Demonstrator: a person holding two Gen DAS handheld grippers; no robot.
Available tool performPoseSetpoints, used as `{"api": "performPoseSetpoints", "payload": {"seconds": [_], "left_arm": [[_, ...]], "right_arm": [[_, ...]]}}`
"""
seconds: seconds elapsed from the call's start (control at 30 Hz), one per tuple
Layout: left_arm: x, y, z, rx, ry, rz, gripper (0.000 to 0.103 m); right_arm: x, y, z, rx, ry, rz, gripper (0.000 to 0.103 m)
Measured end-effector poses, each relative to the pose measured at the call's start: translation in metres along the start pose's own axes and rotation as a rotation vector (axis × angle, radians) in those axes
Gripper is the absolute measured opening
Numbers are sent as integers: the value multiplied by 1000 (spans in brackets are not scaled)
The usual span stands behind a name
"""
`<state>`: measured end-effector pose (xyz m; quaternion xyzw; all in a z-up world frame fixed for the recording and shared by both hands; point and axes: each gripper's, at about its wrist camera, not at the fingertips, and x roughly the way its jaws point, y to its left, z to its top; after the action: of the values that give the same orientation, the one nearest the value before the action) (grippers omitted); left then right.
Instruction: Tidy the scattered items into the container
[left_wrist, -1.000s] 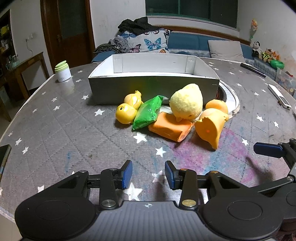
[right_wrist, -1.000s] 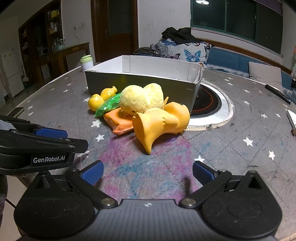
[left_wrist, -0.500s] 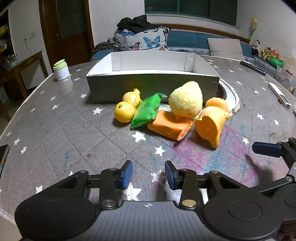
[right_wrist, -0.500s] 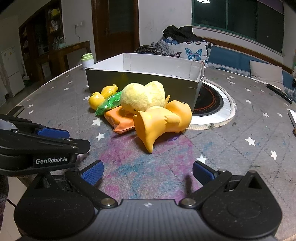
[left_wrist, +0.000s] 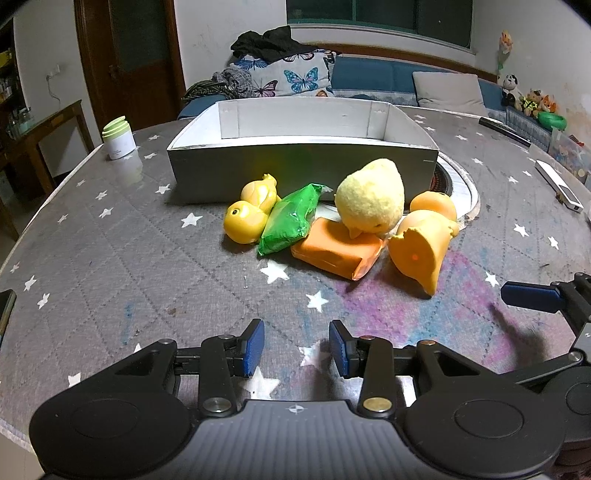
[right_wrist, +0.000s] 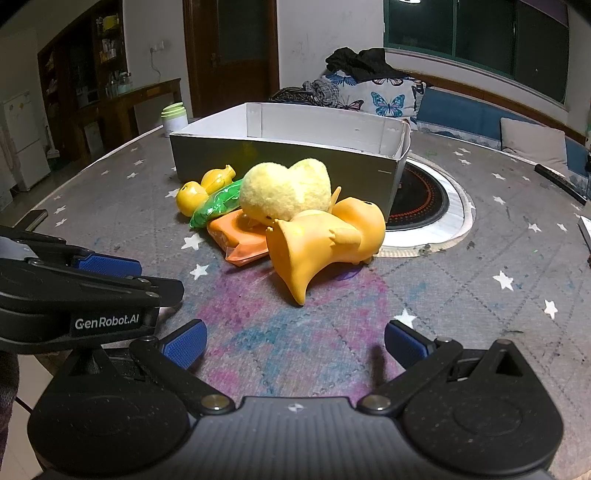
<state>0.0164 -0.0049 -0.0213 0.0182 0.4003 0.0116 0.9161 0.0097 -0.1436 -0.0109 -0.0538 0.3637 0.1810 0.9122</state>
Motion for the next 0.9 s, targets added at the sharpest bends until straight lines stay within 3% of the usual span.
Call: {"api": "performPoseSetpoints", "payload": {"seconds": [0.9], "left_arm": [[16, 4, 13, -5, 31, -17, 41]], "right_arm": [[15, -6, 8, 17, 26, 14, 103]]}}
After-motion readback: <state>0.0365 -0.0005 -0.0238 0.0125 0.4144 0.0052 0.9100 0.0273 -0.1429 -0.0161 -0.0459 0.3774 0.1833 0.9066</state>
